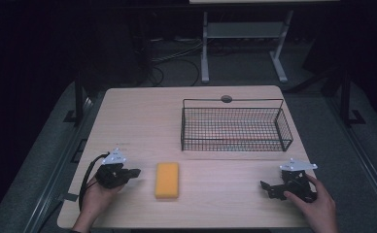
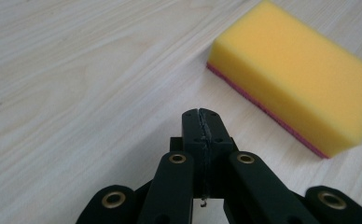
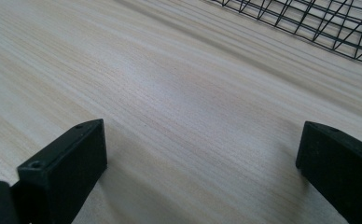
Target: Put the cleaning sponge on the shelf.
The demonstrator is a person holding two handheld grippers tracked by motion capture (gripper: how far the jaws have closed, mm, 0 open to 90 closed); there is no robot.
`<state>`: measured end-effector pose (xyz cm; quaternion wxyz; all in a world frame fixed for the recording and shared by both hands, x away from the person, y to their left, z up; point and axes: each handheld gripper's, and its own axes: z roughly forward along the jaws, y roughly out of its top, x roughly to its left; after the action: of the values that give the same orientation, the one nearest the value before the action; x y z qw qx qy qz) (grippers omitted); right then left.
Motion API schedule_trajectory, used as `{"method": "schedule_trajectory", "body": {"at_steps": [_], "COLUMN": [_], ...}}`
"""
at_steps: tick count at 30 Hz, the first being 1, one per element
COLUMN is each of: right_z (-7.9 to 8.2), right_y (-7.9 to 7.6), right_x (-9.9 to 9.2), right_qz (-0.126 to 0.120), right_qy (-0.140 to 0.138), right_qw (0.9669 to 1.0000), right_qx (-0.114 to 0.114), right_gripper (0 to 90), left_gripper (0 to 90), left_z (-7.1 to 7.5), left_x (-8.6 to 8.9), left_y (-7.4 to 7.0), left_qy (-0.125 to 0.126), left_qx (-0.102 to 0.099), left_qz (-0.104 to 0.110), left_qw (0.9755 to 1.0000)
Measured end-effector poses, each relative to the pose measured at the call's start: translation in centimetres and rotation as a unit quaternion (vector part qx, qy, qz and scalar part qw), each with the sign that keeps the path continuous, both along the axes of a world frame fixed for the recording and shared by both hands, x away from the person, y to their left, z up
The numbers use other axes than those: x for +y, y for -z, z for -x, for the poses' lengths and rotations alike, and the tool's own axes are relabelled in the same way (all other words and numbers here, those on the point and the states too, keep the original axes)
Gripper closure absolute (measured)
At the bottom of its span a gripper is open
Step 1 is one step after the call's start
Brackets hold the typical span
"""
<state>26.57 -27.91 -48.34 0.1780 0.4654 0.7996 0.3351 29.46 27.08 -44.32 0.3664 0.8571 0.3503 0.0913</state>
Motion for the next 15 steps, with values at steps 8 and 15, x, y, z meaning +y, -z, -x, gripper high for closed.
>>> {"method": "schedule_trajectory", "body": {"at_steps": [8,15], "right_z": [0.0,0.0], "right_y": [0.0,0.0], "right_x": [0.0,0.0], "right_qz": [0.000,0.000], "right_qy": [0.000,0.000], "right_qw": [1.0000,1.0000], "right_qx": [0.000,0.000], "right_gripper": [1.2,1.2], "left_gripper": [89.6,89.6], "left_z": [-0.7,-1.6], "left_x": [-1.6,-2.5], "left_y": [-0.4,-0.3], "left_qy": [0.018,0.023], "left_qx": [-0.006,-0.004], "left_qz": [-0.007,-0.013], "left_qw": [0.9998,0.9996]}}
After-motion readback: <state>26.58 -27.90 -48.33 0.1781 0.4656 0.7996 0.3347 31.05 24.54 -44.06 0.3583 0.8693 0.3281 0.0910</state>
